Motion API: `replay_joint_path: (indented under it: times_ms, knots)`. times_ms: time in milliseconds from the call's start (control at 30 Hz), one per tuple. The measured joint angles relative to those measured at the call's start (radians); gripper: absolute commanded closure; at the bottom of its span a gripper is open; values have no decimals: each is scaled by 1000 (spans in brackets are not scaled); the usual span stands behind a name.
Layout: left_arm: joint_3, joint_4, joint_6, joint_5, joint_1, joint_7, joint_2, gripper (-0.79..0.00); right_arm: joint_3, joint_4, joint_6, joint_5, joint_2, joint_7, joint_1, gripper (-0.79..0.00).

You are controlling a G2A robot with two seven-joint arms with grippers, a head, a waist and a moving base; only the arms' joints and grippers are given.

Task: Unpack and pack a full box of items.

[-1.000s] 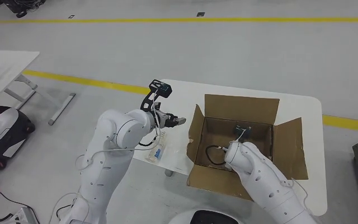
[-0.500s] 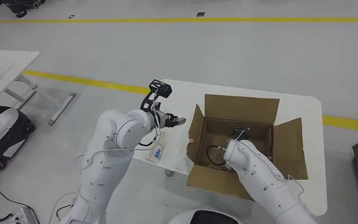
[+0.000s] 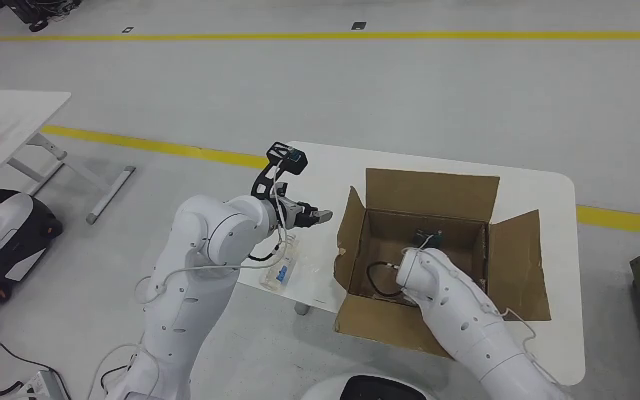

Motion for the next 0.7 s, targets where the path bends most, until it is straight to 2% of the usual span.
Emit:
replay_joint_path:
  times_ms: [267,433,533,700]
  knots:
    - [0,0,0,0,0,0,0,-785,0,47,-7,4,-27,-22,15,0]
    - [0,0,0,0,0,0,0,-785,12,5,-7,-12,-30,-70,10,0]
    - [0,0,0,0,0,0,0,-785,19,-66,13,-52,-22,-98,-2,0]
    - [0,0,0,0,0,0,0,-785,65,-322,59,-170,24,-151,-79,0]
